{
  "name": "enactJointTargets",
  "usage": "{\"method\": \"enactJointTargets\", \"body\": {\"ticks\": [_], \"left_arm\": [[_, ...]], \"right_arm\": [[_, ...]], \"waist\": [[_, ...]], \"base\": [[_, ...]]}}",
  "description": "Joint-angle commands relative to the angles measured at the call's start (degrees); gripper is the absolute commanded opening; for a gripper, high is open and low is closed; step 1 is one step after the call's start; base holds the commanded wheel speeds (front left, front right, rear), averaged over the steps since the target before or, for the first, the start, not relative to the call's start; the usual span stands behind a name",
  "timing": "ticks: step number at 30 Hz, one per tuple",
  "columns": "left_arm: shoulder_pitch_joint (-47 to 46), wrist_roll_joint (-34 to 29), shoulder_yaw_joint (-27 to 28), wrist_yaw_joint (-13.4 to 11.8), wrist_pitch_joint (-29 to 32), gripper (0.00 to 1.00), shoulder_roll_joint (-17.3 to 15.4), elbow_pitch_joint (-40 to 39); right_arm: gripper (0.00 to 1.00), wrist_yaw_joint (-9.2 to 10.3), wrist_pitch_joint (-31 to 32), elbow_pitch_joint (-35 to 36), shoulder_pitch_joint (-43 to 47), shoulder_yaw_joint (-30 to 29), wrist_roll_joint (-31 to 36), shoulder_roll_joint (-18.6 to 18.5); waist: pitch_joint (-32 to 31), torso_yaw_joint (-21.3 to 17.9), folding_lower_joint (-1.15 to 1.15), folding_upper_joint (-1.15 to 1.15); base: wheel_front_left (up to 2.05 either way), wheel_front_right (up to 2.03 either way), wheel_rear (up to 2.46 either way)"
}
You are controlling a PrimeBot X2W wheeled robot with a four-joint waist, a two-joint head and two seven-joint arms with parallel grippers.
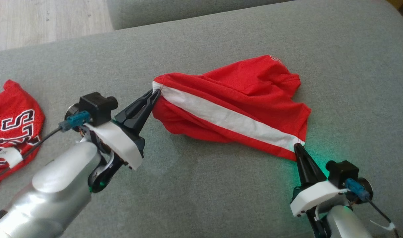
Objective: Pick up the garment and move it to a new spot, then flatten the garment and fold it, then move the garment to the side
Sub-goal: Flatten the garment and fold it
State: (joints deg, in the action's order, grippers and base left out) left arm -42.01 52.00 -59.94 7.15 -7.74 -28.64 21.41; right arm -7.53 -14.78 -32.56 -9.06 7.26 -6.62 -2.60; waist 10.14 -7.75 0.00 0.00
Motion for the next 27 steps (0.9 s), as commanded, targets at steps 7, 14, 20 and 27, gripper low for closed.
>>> {"method": "enactJointTargets", "body": {"ticks": [7,14,20,27], "left_arm": [[-3.5,0.6,1.5,0.3,-1.4,0.00,-1.8,-0.4],[-4.1,0.8,1.0,0.3,-1.4,0.00,-2.1,-0.4],[-4.6,1.0,0.7,0.3,-1.5,0.00,-2.2,-0.3],[-5.1,0.7,0.9,0.3,-2.6,0.00,-2.4,-0.1]], "right_arm": [[1.00,0.04,-0.2,1.4,-1.0,-1.0,0.6,-0.3],[1.00,0.04,-0.2,-1.0,-2.2,0.1,1.0,-0.3],[0.00,0.04,-0.2,-1.0,-3.2,0.3,1.5,-0.3],[0.00,0.04,-0.2,3.3,-3.3,-1.5,4.3,-0.3]], "waist": [[-0.3,0.1,0.00,0.00],[0.3,0.1,0.00,0.00],[0.6,0.3,0.00,0.00],[0.8,0.3,0.00,0.00]], "base": [[0.00,0.00,0.00],[0.00,0.00,0.00],[0.00,0.00,0.00],[0.00,0.00,0.00]]}}
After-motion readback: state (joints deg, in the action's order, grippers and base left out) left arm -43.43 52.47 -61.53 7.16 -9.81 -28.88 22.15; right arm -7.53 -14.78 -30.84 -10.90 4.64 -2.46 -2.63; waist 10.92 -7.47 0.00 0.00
